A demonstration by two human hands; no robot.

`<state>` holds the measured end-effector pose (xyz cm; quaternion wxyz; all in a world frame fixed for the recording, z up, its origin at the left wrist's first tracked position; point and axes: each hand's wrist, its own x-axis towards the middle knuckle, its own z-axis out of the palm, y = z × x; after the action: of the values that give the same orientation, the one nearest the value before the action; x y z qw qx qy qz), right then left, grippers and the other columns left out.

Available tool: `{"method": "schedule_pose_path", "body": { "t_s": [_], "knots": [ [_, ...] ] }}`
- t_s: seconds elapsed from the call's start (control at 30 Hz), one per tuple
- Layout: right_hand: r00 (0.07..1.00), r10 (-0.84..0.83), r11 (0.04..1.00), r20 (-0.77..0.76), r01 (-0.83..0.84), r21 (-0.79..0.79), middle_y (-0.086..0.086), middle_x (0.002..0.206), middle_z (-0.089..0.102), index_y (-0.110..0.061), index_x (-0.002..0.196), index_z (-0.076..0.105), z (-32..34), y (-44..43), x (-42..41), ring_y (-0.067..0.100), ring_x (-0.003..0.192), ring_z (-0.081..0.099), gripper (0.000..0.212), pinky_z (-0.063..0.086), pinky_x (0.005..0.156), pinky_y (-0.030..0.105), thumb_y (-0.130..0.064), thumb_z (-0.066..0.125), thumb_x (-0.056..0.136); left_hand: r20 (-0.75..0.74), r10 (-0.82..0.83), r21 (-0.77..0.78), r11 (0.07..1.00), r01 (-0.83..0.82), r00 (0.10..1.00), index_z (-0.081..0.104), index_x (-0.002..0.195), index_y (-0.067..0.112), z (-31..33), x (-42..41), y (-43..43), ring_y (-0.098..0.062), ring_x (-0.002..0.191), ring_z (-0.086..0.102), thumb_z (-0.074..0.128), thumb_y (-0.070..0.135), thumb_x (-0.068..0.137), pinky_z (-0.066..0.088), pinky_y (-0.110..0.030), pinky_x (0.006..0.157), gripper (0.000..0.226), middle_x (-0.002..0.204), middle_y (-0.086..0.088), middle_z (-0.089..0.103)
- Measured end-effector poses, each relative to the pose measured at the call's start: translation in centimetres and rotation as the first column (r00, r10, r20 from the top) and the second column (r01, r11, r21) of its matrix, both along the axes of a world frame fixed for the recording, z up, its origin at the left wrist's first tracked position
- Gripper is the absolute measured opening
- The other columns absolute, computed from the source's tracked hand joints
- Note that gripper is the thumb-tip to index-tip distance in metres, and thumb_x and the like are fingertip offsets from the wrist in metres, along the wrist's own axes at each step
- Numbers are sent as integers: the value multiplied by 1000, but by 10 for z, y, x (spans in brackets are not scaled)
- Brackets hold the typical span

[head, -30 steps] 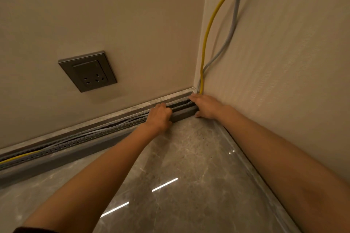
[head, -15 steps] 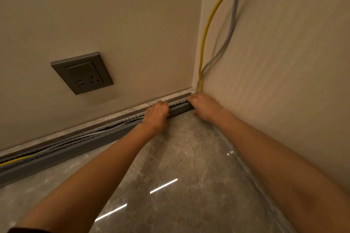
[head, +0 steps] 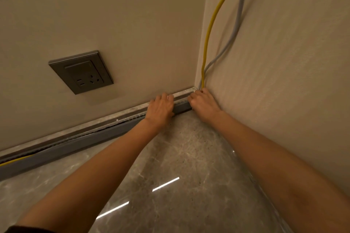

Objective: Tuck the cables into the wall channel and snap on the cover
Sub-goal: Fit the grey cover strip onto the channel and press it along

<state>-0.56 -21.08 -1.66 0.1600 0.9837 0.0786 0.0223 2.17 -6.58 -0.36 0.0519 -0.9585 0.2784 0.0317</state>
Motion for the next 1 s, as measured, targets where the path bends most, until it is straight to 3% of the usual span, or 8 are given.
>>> {"method": "schedule_pose_path", "body": {
  "t_s": [0.07, 0.13, 0.5, 0.67, 0.73, 0.8, 0.83, 1.0],
  "knots": [
    [999, 5, 1000, 32, -4, -19, 0, 76, 75, -15, 77, 75, 3, 3, -1, 13, 80, 70, 22, 52, 77, 20, -27, 82, 60, -4, -40, 17, 999, 40, 999, 42, 128, 4, 1, 0, -6, -33, 119, 50, 56, 21, 92, 44, -40, 96, 43, 130, -17, 49],
    [999, -21, 1000, 28, 21, 5, -4, 51, 69, -17, 53, 72, -1, 3, 2, 9, 57, 68, 29, 52, 61, 15, -31, 91, 35, 10, -81, 62, 995, 80, 997, 49, 125, 2, -1, -1, -11, -32, 116, 53, 52, 17, 94, 45, -40, 94, 35, 127, -17, 53],
    [1000, 21, 1000, 3, -21, 0, 0, 52, 69, -13, 55, 71, -5, 0, 1, 13, 56, 67, 33, 55, 63, 17, -31, 91, 36, 26, -118, 63, 991, 116, 993, 53, 118, -2, -5, 2, -13, -37, 110, 55, 47, 6, 95, 48, -42, 89, 25, 122, -21, 54],
    [998, 55, 998, 38, -55, 9, -1, 60, 71, -15, 63, 71, 2, -1, 2, 13, 62, 68, 35, 55, 64, 18, -33, 90, 39, -13, -69, 26, 997, 69, 998, 48, 122, -4, -1, 4, -15, -37, 116, 51, 53, 11, 92, 46, -43, 93, 34, 125, -23, 53],
    [998, 55, 997, 28, -57, 48, 8, 85, 73, -9, 85, 70, 10, -2, 1, 21, 85, 69, 37, 54, 79, 24, -29, 85, 58, -38, -55, 10, 998, 55, 998, 48, 121, -4, -1, 4, -16, -37, 116, 50, 55, 11, 90, 45, -43, 93, 36, 125, -23, 53],
    [998, 57, 996, -25, -55, 69, 14, 121, 60, -3, 116, 55, 9, -4, 3, 28, 118, 51, 40, 41, 101, 35, -22, 65, 83, -48, -46, 3, 999, 46, 998, 49, 120, -5, -2, 3, -16, -37, 115, 51, 56, 9, 88, 46, -43, 93, 36, 124, -23, 53],
    [998, 46, 996, -43, -42, 83, 14, 129, 53, -4, 123, 48, 8, -4, 4, 28, 125, 44, 41, 36, 104, 36, -21, 60, 87, -46, -44, 2, 999, 44, 998, 49, 121, -5, -3, 3, -16, -37, 115, 51, 57, 8, 88, 46, -42, 93, 36, 124, -23, 53],
    [988, 21, 986, -155, 5, 164, 12, 132, 54, -6, 125, 51, 3, -8, 6, 27, 128, 41, 35, 34, 105, 36, -17, 53, 92, 0, -67, 2, 998, 67, 998, 48, 122, -2, -5, -5, -17, -34, 116, 51, 52, 10, 90, 45, -40, 93, 35, 127, -20, 52]
  ]
}}
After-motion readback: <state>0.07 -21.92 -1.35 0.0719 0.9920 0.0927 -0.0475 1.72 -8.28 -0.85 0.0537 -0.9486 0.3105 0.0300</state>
